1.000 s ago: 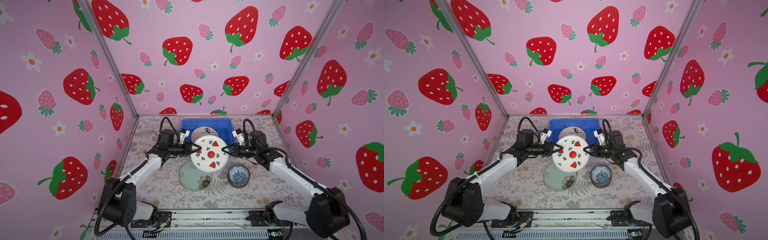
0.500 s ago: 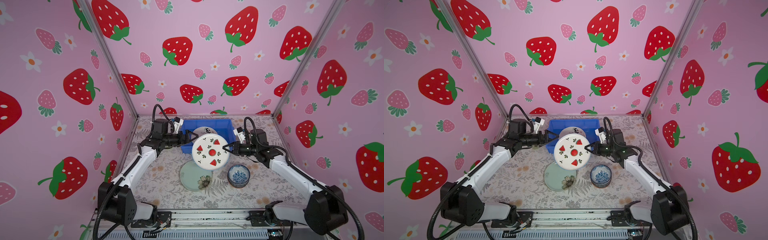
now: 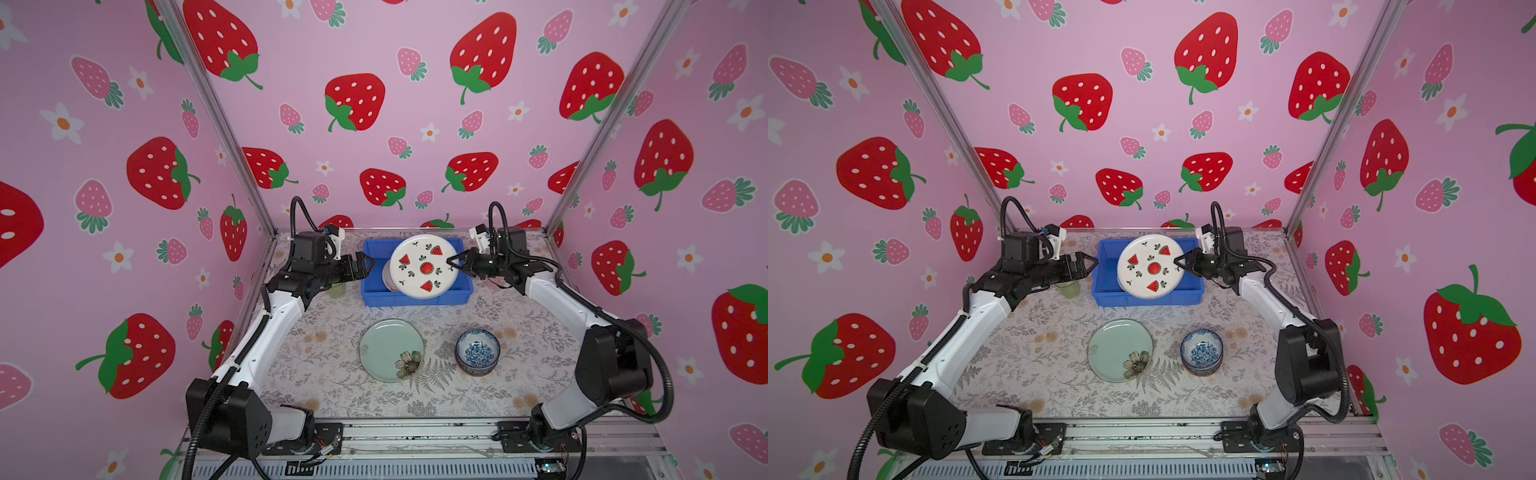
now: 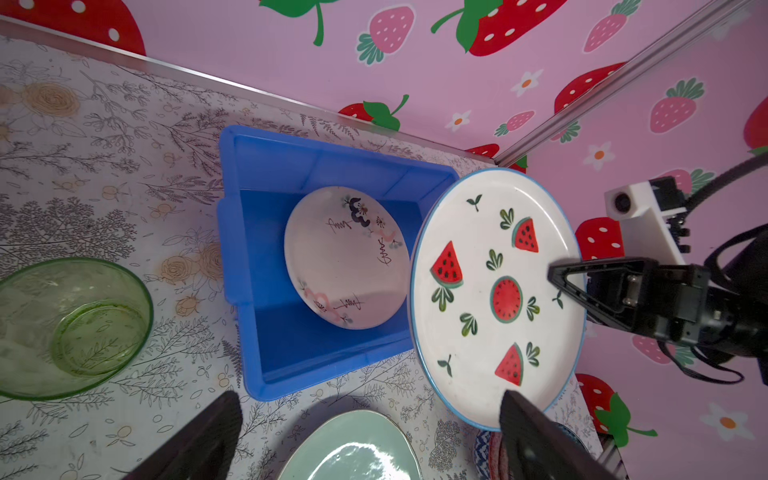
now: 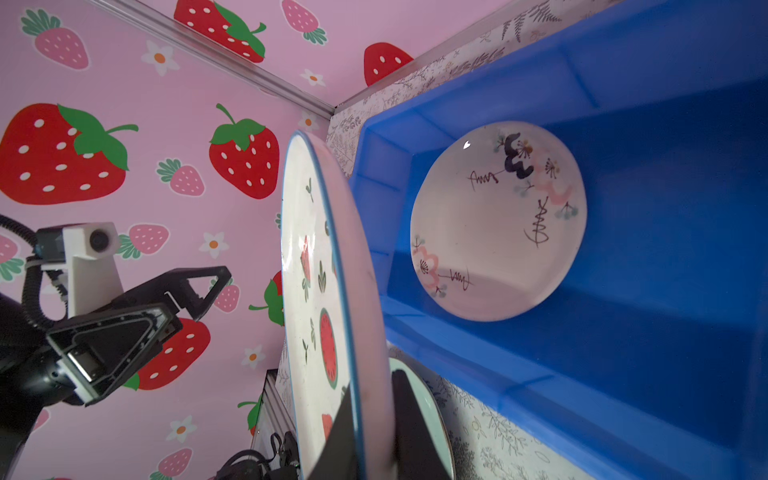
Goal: Place the mixed dishes into the plastic bin
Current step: 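Carry the watermelon plate over the blue bin with both grippers, then lower the watermelon plate with the right gripper while the left gripper releases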
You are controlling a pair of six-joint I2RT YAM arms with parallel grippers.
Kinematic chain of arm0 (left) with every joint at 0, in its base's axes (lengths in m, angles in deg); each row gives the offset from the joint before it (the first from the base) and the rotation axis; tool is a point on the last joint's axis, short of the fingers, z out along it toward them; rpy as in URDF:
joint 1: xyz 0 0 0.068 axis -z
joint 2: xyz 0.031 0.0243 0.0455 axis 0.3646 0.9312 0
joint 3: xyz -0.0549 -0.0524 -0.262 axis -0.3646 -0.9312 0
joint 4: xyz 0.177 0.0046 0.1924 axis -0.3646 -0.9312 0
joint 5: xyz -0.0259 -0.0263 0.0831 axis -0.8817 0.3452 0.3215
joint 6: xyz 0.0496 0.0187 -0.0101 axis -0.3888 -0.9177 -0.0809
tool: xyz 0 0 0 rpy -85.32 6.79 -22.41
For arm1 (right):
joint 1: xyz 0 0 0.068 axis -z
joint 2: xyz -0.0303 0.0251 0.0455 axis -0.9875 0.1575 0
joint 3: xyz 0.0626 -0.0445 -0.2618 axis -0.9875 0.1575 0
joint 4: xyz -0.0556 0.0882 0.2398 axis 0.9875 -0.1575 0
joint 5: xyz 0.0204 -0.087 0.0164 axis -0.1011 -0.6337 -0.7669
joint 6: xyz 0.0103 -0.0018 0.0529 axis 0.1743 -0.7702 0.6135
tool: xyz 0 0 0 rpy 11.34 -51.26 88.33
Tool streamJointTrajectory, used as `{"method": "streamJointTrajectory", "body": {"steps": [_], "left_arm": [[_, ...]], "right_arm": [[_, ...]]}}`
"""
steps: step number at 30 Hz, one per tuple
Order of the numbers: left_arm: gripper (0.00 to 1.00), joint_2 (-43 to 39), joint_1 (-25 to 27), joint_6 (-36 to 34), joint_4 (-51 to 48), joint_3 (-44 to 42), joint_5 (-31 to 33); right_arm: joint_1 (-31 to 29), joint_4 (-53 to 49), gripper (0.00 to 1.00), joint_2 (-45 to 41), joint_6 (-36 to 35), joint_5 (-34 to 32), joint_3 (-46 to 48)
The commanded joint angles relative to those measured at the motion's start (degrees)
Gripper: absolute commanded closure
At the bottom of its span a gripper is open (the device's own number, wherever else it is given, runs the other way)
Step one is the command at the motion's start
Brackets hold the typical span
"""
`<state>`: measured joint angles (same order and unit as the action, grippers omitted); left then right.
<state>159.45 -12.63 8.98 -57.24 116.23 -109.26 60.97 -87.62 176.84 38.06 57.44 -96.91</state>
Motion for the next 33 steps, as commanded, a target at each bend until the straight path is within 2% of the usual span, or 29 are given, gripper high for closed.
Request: {"method": "streamJointTrajectory", "body": {"steps": [1, 14, 33], "left_arm": [[0.01, -0.5, -2.9, 1.1, 2.0, -0.3, -0.8], [0.01, -1.3, -4.8, 2.0, 3.8, -1.8, -0.7], [0.01, 0.2, -4.9, 1.3, 2.6, -1.5, -0.2]], "right_arm": [[0.3, 7.1, 1.00, 2.4, 3.6, 0.4, -4.5], [-0.5, 10.5, 1.00, 15.1, 6.6, -1.7, -12.9], [-2.2, 12.0, 1.00, 26.4, 6.9, -2.0, -17.4]]}}
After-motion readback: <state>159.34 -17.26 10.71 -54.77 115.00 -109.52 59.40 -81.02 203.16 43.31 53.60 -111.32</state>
